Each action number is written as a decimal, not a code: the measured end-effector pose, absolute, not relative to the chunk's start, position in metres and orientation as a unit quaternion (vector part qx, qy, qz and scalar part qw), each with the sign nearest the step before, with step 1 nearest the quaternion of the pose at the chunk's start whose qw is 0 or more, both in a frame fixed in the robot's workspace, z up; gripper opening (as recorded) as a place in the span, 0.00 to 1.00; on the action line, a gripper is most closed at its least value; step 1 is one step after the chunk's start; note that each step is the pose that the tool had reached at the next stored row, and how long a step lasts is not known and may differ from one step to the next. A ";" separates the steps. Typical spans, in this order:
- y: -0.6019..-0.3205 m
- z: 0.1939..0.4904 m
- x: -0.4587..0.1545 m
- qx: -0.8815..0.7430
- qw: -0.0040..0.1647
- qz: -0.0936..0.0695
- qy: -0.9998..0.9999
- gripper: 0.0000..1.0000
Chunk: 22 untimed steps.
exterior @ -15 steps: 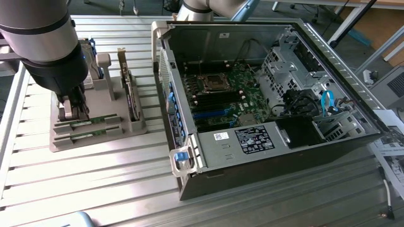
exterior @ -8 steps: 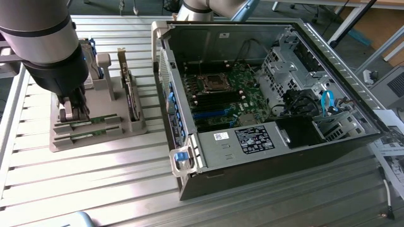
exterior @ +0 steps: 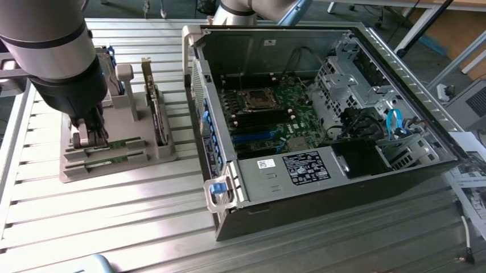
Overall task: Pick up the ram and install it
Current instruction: 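Pick up the ram and move it above insertion slot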
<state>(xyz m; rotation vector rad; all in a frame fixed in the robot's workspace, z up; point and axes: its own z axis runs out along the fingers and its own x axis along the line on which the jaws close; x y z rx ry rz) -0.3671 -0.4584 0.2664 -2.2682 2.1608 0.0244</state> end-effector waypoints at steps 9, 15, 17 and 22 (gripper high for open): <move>-0.458 0.260 -0.367 -0.724 0.004 0.008 0.690 0.24; -0.458 0.256 -0.367 -0.724 0.004 0.008 0.690 0.24; -0.458 0.255 -0.367 -0.724 0.004 0.008 0.690 0.24; -0.458 0.252 -0.367 -0.724 0.004 0.008 0.690 0.24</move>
